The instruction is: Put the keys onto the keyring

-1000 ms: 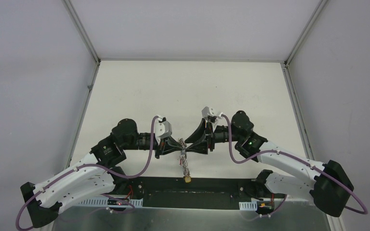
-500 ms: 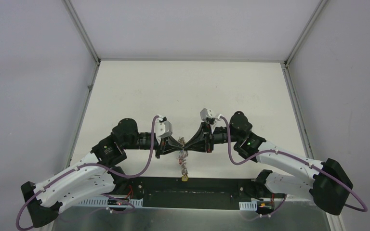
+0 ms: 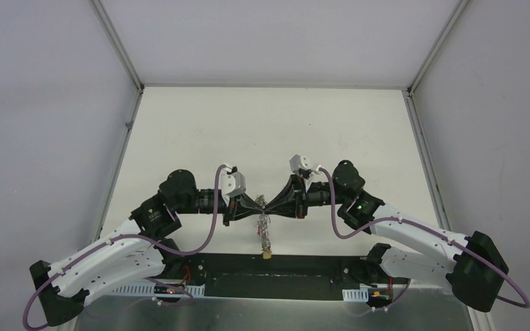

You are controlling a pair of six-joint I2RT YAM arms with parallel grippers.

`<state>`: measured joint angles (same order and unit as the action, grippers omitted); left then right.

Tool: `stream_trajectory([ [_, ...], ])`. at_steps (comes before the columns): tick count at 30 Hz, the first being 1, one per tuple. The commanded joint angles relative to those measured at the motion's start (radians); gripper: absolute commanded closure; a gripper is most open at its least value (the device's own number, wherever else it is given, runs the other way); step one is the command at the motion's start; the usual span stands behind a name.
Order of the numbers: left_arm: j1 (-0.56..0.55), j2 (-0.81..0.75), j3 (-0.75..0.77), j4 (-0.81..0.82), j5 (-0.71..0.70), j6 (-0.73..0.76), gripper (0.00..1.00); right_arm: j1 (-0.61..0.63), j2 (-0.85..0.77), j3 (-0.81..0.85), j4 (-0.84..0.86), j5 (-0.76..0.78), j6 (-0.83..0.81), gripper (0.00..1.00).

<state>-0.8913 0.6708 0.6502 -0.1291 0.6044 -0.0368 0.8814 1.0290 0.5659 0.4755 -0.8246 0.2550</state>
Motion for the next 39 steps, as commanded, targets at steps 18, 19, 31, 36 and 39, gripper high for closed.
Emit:
stream_trajectory([
  [18,-0.011,-0.014,0.054,0.083,0.024,0.011,1.0,0.006,-0.037,0.043,-0.003,-0.019,-0.059,0.58],
  [19,-0.012,-0.014,0.054,0.083,0.024,0.011,1.0,0.005,-0.032,0.041,-0.003,-0.019,-0.059,0.61],
  [31,-0.012,-0.011,0.057,0.083,0.025,0.011,1.0,0.01,-0.003,0.039,0.015,-0.014,-0.048,0.82],
  [36,-0.012,-0.009,0.05,0.083,0.026,0.006,1.0,0.011,-0.002,0.038,0.029,-0.004,-0.04,1.0],
  [39,-0.011,-0.01,0.046,0.083,0.025,0.005,1.0,0.011,-0.011,0.035,0.029,0.001,-0.039,1.0],
])
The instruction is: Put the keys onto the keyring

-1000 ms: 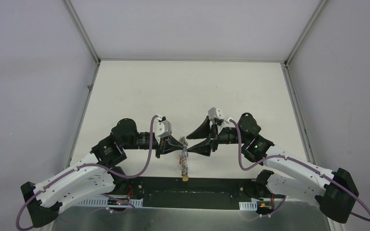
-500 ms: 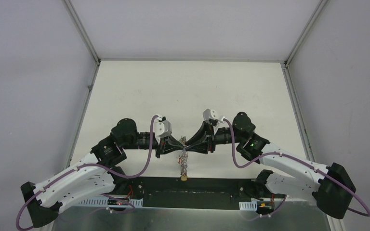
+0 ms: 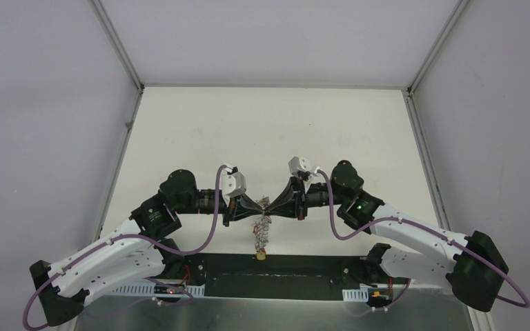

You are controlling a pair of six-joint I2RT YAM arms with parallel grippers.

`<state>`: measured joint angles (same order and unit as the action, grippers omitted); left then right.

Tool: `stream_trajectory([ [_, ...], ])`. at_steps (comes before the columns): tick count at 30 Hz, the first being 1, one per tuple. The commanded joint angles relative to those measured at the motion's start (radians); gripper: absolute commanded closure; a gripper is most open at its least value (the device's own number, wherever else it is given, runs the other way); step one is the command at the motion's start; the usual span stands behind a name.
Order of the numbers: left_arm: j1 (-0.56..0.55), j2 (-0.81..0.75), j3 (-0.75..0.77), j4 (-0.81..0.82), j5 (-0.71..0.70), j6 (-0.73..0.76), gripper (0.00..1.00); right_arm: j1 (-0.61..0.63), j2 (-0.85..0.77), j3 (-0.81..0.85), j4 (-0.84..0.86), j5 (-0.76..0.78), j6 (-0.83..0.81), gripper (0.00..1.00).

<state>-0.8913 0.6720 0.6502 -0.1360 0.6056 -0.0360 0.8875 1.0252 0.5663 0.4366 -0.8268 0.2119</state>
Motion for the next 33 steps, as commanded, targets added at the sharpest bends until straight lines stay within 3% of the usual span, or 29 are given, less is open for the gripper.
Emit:
stream_trajectory([
  [1,-0.012,-0.012,0.045,0.09,0.023,0.004,1.0,0.005,-0.01,0.031,0.067,0.008,0.006,1.0],
  [6,-0.011,-0.016,0.042,0.068,0.005,0.01,1.0,0.005,-0.035,0.036,0.008,0.05,0.0,1.0],
  [13,-0.012,-0.022,0.09,-0.069,-0.016,0.096,0.7,0.004,-0.049,0.135,-0.31,0.065,-0.123,1.0],
  [17,-0.012,-0.007,0.121,-0.121,-0.017,0.142,0.62,0.004,-0.034,0.221,-0.521,0.078,-0.168,1.0],
  [25,-0.012,0.077,0.147,-0.12,0.024,0.188,0.62,0.004,0.047,0.413,-0.874,0.103,-0.233,1.0],
  [33,-0.018,0.115,0.082,-0.006,0.05,0.204,0.62,0.005,0.083,0.505,-1.031,0.085,-0.229,1.0],
])
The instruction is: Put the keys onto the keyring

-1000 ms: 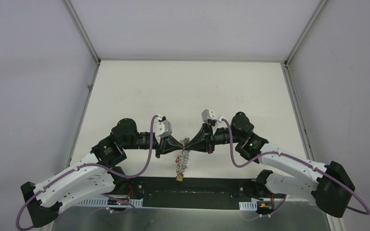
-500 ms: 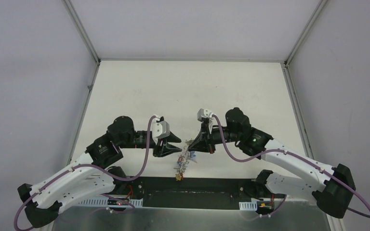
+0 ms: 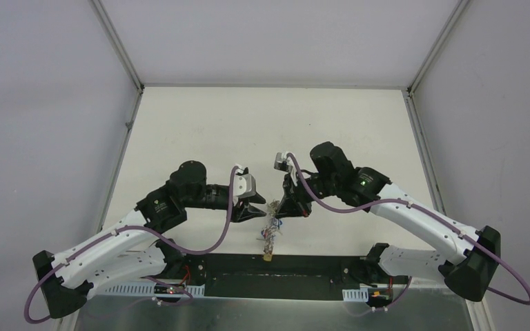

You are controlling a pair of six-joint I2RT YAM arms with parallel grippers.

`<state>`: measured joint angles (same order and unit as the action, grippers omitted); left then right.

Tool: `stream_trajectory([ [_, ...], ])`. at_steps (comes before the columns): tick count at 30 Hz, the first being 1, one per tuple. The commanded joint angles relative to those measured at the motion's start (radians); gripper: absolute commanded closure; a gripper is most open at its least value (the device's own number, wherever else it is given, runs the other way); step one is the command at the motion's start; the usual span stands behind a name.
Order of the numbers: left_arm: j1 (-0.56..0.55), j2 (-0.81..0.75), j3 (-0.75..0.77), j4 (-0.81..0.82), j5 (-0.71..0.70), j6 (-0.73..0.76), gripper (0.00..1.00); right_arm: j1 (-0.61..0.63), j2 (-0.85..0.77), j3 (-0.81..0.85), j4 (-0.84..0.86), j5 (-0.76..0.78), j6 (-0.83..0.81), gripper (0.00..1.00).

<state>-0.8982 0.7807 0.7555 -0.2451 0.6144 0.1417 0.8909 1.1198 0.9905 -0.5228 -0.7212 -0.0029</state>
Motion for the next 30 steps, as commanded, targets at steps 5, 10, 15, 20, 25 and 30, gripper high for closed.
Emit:
stream_trajectory([
  [5,-0.014,0.025,-0.056,0.176,0.049,0.005,0.63,0.002,-0.016,0.08,-0.07,-0.045,-0.019,1.0],
  [10,-0.023,0.058,-0.058,0.205,0.071,-0.005,0.65,0.002,-0.013,0.082,-0.066,-0.055,-0.017,1.0],
  [15,-0.03,0.093,-0.05,0.23,0.105,-0.013,0.7,0.001,-0.01,0.082,-0.06,-0.055,-0.015,1.0],
  [20,-0.031,0.128,-0.042,0.232,0.166,-0.018,0.72,0.002,-0.011,0.079,-0.059,-0.053,-0.012,1.0],
  [25,-0.033,0.151,-0.036,0.222,0.185,-0.024,0.83,0.002,-0.012,0.079,-0.057,-0.053,-0.012,1.0],
  [30,-0.033,0.16,-0.03,0.215,0.193,-0.022,0.9,0.002,-0.016,0.079,-0.054,-0.05,-0.012,1.0],
])
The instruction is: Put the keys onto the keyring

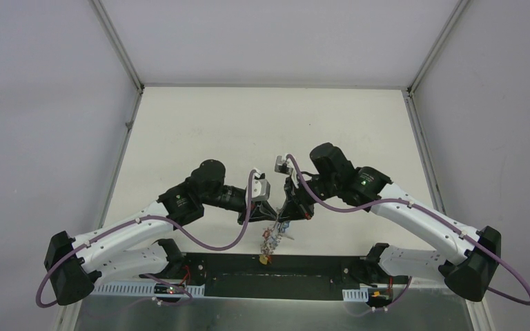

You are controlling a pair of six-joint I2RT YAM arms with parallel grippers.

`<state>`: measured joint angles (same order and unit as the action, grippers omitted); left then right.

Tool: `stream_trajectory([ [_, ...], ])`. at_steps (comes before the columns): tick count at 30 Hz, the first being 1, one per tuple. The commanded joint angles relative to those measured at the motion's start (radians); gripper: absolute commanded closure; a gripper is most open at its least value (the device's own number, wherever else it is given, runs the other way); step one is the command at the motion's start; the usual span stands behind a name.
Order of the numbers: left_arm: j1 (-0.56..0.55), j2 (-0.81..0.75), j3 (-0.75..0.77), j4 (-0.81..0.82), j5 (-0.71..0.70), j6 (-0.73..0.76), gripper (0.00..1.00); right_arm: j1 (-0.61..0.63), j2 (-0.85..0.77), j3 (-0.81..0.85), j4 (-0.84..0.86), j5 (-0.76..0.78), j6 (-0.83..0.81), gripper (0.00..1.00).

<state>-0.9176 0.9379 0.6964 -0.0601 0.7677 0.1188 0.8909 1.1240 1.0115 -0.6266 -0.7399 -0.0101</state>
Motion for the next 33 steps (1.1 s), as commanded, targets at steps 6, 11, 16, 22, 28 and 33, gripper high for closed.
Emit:
stream_trajectory([
  [6,-0.017,0.009,0.032,0.023,0.056,0.001,0.84,0.003,-0.023,0.056,0.057,-0.027,-0.006,1.0],
  [11,-0.018,0.009,0.037,0.011,0.061,0.009,1.0,0.003,-0.025,0.054,0.057,-0.018,-0.007,1.0],
  [16,-0.018,-0.001,0.041,-0.002,0.037,0.003,1.0,0.002,-0.041,0.044,0.072,0.009,-0.005,1.0],
  [22,-0.017,-0.074,0.018,0.012,-0.097,-0.034,1.0,0.002,-0.116,0.009,0.147,0.071,0.058,0.48],
  [28,-0.017,-0.176,-0.038,0.118,-0.193,-0.108,1.0,0.001,-0.23,-0.077,0.299,0.181,0.139,0.37],
  [33,-0.018,-0.252,-0.111,0.28,-0.224,-0.155,1.0,0.0,-0.26,-0.125,0.391,0.181,0.139,0.37],
])
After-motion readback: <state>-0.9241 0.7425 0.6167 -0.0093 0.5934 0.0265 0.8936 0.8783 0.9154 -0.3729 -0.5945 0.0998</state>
